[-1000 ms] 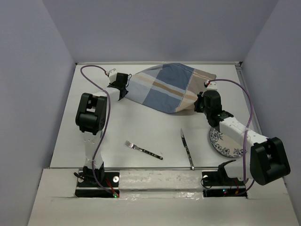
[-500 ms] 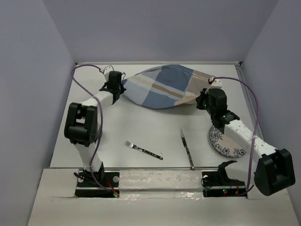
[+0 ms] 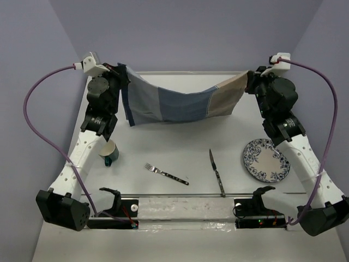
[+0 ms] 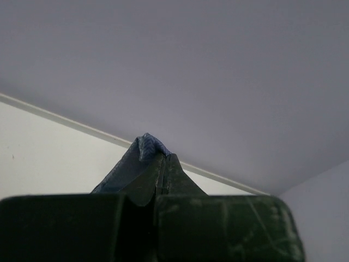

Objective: Set the dinner table for one person

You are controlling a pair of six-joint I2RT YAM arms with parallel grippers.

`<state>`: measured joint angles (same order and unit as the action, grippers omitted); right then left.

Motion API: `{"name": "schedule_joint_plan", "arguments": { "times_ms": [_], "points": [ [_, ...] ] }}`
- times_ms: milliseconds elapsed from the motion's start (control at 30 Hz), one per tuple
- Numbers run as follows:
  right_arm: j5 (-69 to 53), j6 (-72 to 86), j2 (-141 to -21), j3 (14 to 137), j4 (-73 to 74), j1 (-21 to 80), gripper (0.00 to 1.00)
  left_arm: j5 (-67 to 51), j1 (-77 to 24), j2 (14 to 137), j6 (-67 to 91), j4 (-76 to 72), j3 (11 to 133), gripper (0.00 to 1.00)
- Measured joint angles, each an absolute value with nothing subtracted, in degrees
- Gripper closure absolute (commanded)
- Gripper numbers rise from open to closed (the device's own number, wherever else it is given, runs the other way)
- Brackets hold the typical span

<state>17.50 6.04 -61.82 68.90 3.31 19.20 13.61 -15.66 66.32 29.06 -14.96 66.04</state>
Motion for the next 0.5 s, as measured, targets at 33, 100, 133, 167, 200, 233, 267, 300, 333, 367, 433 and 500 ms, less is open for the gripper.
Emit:
{"name": "schedule_joint_plan", "arguments": {
  "times_ms": [33, 100, 133, 167, 200, 233, 267, 300, 333, 367, 433, 500],
  "points": [
    [17.74, 5.37, -62.19, 70.17, 3.57, 19.20, 1.00, 13.74, -15.66, 66.06, 28.71, -14.61, 66.37, 1.00],
    [18.22, 3.51, -63.88, 73.47, 4.10, 18.85, 1.00, 14.00, -15.59, 66.96, 27.62, -13.37, 68.53, 1.00],
    [18.09, 2.83, -65.58, 75.68, 4.08, 18.50, 1.00, 13.85, -15.29, 67.92, 27.31, -12.95, 69.69, 1.00],
    [17.98, 2.22, -67.51, 77.67, 4.08, 17.80, 1.00, 13.67, -15.07, 69.06, 26.96, -12.69, 70.89, 1.00],
    [17.54, 1.96, -69.23, 79.33, 4.01, 17.02, 1.00, 13.67, -14.68, 70.13, 26.79, -12.45, 71.96, 1.00],
    [16.93, 1.61, -72.03, 81.71, 4.08, 15.92, 1.00, 13.26, -13.89, 72.18, 26.57, -11.70, 73.80, 1.00],
    [16.36, 1.41, -74.43, 83.59, 4.23, 14.90, 1.00, 12.80, -13.17, 74.13, 26.39, -10.81, 76.05, 1.00],
    [15.66, 1.26, -76.64, 85.25, 4.45, 14.15, 1.00, 12.23, -12.47, 76.12, 26.33, -10.48, 78.06, 1.00],
    [14.94, 1.21, -78.91, 87.00, 4.73, 13.50, 1.00, 11.81, -11.77, 78.17, 26.15, -9.76, 80.23, 1.00],
    [14.39, 1.21, -80.90, 88.79, 5.02, 13.04, 1.00, 11.20, -10.90, 80.93, 26.00, -9.06, 83.15, 1.00],
    [13.30, 0.82, -87.64, 95.92, 7.66, 12.36, 1.00, 10.07, -9.41, 85.56, 25.85, -7.18, 88.51, 1.00],
    [12.84, 0.23, -93.36, 102.96, 9.63, 11.97, 1.00, 8.75, -8.12, 90.30, 25.69, -4.80, 94.63, 1.00]
  ]
}}
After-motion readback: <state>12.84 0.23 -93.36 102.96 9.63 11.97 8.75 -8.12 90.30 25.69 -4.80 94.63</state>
